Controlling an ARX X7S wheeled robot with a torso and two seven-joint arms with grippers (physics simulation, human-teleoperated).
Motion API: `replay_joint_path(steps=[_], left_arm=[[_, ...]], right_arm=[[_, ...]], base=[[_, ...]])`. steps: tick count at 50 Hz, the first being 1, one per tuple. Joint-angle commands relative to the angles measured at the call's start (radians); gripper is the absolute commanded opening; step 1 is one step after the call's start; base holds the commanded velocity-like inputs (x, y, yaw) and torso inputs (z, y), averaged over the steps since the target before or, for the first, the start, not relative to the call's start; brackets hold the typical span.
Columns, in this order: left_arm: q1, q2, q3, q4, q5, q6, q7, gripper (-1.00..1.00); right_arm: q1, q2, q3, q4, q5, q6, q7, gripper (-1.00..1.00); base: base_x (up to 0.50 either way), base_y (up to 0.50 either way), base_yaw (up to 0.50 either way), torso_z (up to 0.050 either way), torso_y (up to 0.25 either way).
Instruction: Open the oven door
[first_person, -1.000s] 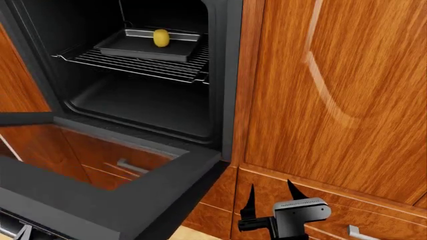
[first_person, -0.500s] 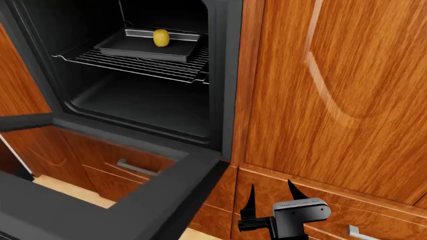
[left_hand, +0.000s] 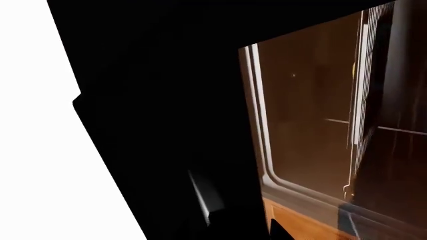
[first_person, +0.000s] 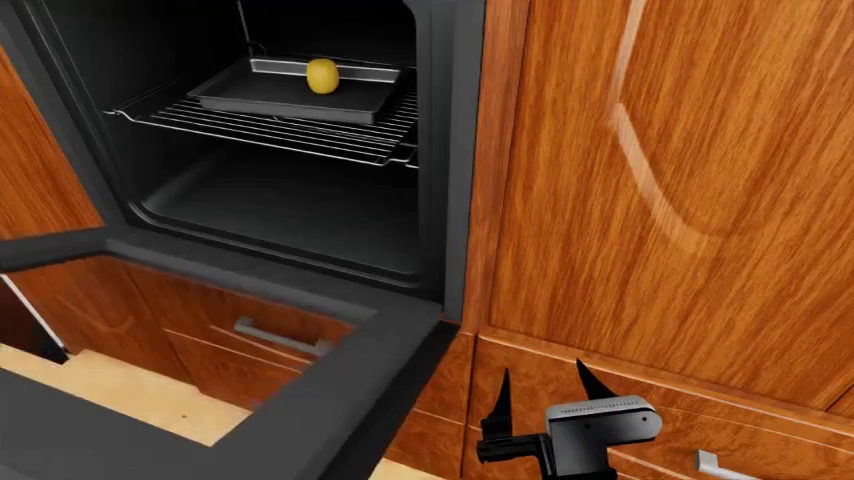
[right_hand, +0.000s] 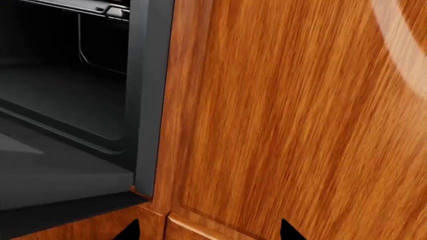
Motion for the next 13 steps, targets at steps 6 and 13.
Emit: replay_joint_path(steps=[6,13], left_arm=[[0.008,0.085,-0.265,-0.178,0.103,0.14,-0.073,-1.0],[-0.008,0.142,-0.362,-0.244,0.194,0.224,-0.076,-1.0]], right_arm=[[0.0,0.002,-0.002,0.0,-0.001,-0.002,0.006,1.0],[-0.001,0.004,-0.004,-0.007,-0.001,0.005,0.008,1.0]], base=[[0.0,0.0,0.01,0.0,0.0],[0.0,0.0,0.01,0.001,0.001]])
